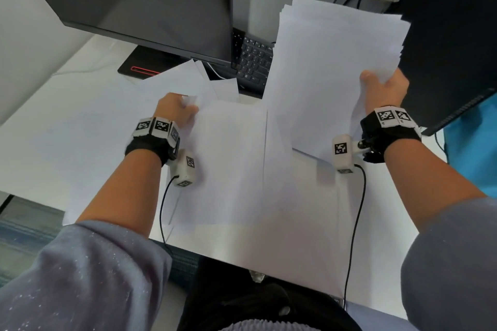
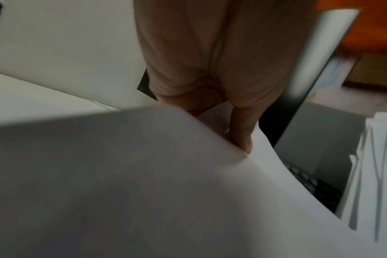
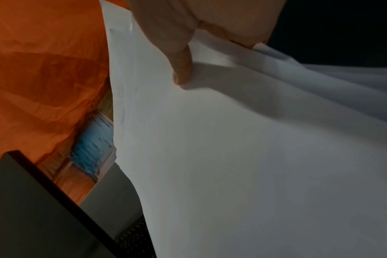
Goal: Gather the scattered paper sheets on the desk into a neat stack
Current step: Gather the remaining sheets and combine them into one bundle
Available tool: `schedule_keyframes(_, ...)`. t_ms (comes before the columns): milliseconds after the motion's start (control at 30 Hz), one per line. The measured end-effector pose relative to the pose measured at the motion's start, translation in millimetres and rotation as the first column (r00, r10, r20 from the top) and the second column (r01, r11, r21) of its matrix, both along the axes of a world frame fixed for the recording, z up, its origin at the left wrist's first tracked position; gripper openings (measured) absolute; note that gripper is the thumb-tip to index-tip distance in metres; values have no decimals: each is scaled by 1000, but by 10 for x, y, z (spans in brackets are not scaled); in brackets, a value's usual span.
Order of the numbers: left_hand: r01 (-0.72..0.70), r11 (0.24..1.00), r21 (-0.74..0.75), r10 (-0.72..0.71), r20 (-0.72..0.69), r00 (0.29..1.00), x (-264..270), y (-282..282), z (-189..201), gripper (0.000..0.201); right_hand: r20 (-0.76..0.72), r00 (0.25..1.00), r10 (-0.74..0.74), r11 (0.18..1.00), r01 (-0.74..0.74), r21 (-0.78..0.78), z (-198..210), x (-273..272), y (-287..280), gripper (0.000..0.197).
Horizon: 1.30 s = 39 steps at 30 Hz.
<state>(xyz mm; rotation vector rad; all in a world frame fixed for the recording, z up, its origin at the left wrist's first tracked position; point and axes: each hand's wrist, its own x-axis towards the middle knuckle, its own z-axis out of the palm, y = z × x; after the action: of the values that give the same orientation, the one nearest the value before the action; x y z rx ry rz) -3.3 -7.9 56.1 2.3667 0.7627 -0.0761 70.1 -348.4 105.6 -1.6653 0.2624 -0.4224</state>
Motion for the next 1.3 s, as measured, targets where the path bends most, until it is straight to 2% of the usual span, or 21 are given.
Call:
schedule_keyframes(100, 38, 999, -22, -39, -32, 999, 7, -111, -93, 39, -21, 1000, 11, 1000, -11, -14, -7, 19, -1, 14)
schedule_keyframes(267, -138, 983, -118, 144, 46, 988, 148, 46, -53, 39, -36, 999, 2, 999, 0, 35, -7, 59, -11, 22)
schedule_keyframes(367, -191, 976, -105, 191, -18, 982, 128, 25, -128, 44, -60, 998, 14, 1000, -15, -13, 24, 69, -9, 23)
schedule_keyframes(500, -244, 948, -203, 226, -109, 968, -19, -234, -424, 48, -53, 999, 12, 998, -15, -56, 16, 86, -6, 19)
schedule_keyframes(600, -359, 905, -230, 323, -181, 929, -68, -444, -603, 69, -37, 999, 8, 999, -9, -46, 7, 88, -9, 26)
schedule_keyframes(667, -455, 885, -99, 413, -287, 865, -93, -600, -651, 93, -34, 999, 14, 999, -15, -40, -1, 88, 1, 27)
schedule_keyframes(700, -492, 869, -48, 451, -328, 830, -106, -676, -672, 98, -34, 999, 15, 999, -16, -41, 0, 85, 4, 26)
schedule_keyframes(733, -516, 856, -32, 476, -343, 810, -99, -738, -704, 96, -36, 999, 14, 999, -15, -40, -1, 80, 6, 27)
schedule_keyframes(800, -520, 851, -69, 475, -319, 820, -64, -823, -786, 87, -30, 999, 15, 999, -16, -33, 2, 83, 5, 28)
schedule_keyframes(933, -501, 865, -30, 462, -346, 817, 6, -777, -890, 88, -20, 1000, 19, 1000, -19, -18, 5, 69, -7, 26)
schedule_keyframes(1033, -500, 848, -173, 451, -260, 854, 13, -762, -923, 69, -25, 999, 21, 1000, -21, 1, -5, 65, -9, 23)
schedule_keyframes(1133, -463, 841, -279, 406, -239, 882, -36, -700, -849, 44, -22, 999, 24, 999, -24, 21, 9, 62, -6, 27)
schedule_keyframes(1167, -442, 838, -320, 388, -220, 895, -47, -673, -801, 40, -19, 999, 27, 999, -26, 27, 13, 66, -2, 28)
schedule_keyframes(1233, -345, 841, -416, 323, -126, 938, -76, -634, -643, 46, -17, 1000, 26, 999, -25, 43, 13, 72, 1, 28)
schedule_keyframes(1300, -141, 847, -512, 202, 64, 977, -112, -569, -443, 30, -20, 999, 27, 998, -26, 54, 25, 73, -12, 22)
